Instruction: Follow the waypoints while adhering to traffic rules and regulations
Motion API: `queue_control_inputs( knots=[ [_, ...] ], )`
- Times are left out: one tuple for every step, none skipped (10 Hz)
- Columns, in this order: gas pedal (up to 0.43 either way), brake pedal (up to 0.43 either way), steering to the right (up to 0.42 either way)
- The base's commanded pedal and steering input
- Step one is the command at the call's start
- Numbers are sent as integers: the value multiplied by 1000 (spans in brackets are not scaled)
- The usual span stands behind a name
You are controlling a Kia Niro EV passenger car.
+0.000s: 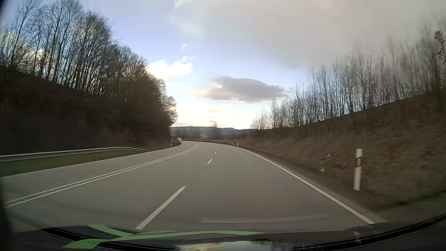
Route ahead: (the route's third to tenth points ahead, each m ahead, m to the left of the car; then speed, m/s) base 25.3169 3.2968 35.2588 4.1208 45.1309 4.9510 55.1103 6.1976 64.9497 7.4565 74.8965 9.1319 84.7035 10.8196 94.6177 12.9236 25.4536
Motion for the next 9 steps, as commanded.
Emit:
queue_control_inputs(
  knots=[
    [130, 0, -14],
    [130, 0, -14],
    [130, 0, -15],
    [130, 0, -15],
    [130, 0, -15],
    [130, 0, -15],
    [130, 0, -15],
    [130, 0, -15],
    [130, 0, -15]
  ],
)
